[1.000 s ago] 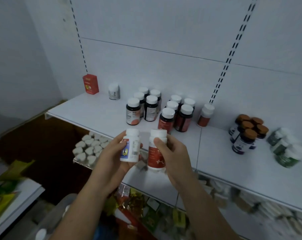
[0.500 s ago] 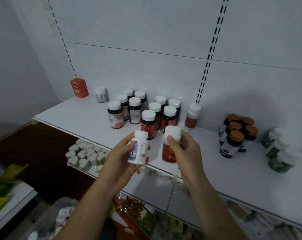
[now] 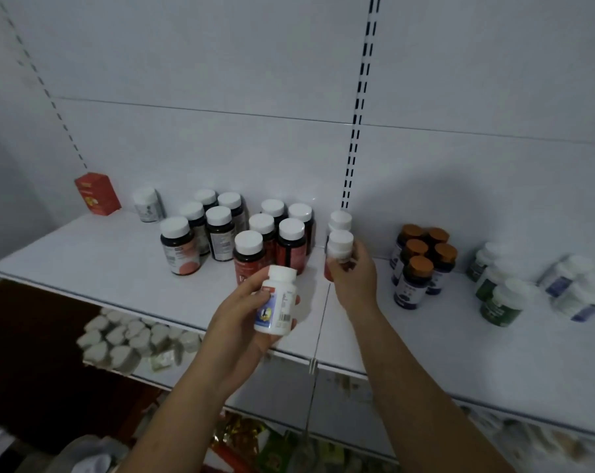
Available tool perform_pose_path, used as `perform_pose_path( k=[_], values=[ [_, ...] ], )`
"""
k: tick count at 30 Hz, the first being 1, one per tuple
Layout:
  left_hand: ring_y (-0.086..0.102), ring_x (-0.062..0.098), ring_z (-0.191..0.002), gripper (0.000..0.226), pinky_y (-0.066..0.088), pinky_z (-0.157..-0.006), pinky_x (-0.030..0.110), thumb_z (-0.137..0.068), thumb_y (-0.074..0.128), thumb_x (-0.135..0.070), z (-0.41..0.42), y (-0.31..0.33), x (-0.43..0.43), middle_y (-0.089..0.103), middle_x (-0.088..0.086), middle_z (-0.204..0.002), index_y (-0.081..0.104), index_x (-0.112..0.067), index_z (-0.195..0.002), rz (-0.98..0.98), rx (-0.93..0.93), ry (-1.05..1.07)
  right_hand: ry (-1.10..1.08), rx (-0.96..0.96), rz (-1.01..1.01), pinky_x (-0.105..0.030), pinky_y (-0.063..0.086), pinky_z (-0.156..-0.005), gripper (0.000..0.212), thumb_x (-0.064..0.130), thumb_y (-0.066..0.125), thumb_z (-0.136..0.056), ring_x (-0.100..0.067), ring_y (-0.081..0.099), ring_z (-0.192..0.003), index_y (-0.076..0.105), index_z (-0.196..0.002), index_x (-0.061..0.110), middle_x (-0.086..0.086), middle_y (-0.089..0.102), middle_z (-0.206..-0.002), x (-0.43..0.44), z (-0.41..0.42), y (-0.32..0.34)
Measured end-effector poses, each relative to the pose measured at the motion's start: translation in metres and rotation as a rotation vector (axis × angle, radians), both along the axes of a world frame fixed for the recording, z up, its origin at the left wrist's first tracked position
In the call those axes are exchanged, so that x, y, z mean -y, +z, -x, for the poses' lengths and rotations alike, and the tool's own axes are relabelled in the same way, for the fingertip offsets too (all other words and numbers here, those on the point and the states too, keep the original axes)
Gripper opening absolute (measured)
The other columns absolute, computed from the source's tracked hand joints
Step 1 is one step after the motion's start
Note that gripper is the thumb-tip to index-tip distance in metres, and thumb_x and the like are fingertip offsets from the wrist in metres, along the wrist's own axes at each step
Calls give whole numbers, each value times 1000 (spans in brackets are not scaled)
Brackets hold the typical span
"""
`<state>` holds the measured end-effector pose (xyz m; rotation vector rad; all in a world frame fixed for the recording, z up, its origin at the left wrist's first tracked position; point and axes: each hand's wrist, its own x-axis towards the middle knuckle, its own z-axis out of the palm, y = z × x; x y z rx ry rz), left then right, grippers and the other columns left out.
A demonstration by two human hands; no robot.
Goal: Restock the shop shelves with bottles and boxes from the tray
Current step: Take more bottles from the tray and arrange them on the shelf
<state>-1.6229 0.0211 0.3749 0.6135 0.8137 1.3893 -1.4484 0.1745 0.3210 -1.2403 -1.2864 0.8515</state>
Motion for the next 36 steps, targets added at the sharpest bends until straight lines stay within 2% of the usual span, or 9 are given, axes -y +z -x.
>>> perform_pose_path(
  k=[5,8,14,16,18,21,24,28,36],
  values=[
    [74,32,-104,52,61,-85,42,-88,65,-8,5,1,-11,71,20,-126,62,-10,-140,-19,27,-84,-25,82,89,-34,53,-97,57,5,78,-84,-17,66,-115,61,-137,20,2,71,-125,-10,3,-12],
    [75,31,-100,51,62,-83,42,-89,56,-8,9,3,-18,72,21,-125,62,-10,-140,-16,41,-108,-45,103,84,-31,53,-95,54,9,79,-85,-14,66,-113,63,-136,21,3,71,-123,-13,6,-13],
    [72,33,-109,56,60,-87,43,-81,71,-12,19,11,-27,68,22,-132,67,-10,-137,-18,129,-168,-75,100,90,-36,55,-99,54,8,81,-85,-16,66,-113,62,-135,16,2,70,-124,-15,8,-19],
    [70,32,-114,59,58,-91,45,-80,78,-14,20,13,-28,65,21,-139,67,-10,-138,-36,192,-199,-68,108,105,-29,53,-96,56,8,82,-85,-16,65,-114,60,-135,18,5,68,-122,-13,7,-19],
    [67,33,-118,54,54,-97,48,-89,62,-12,20,16,-31,61,21,-145,63,-8,-142,-35,241,-210,-68,124,110,-25,49,-97,58,8,80,-87,-17,61,-123,56,-138,19,3,65,-129,-8,6,-16],
    [61,35,-123,54,43,-108,54,-90,46,-2,21,18,-35,62,22,-144,65,-8,-140,-52,212,-194,-139,140,25,-33,45,-112,52,14,71,-96,-15,55,-132,53,-145,17,0,59,-142,20,7,-3],
    [62,33,-127,57,50,-106,50,-94,50,2,18,18,-39,60,20,-147,55,-10,-149,-128,121,-216,-59,9,-72,-25,55,-95,22,24,60,-104,-3,66,-111,68,-125,21,8,72,-119,67,13,35],
    [59,40,-134,56,49,-111,54,-97,60,0,0,18,-44,60,18,-147,51,-11,-151,-199,54,-251,209,-113,38,-39,65,-77,27,40,59,-102,-17,74,-101,71,-120,24,5,77,-109,115,11,82],
    [67,31,-125,50,58,-101,42,-92,62,-9,-70,31,-41,73,9,-131,60,-16,-141,-374,-208,-391,-23,-156,92,-36,62,-79,25,22,70,-99,-19,76,-99,70,-123,27,-1,78,-112,156,-49,95]
  ],
)
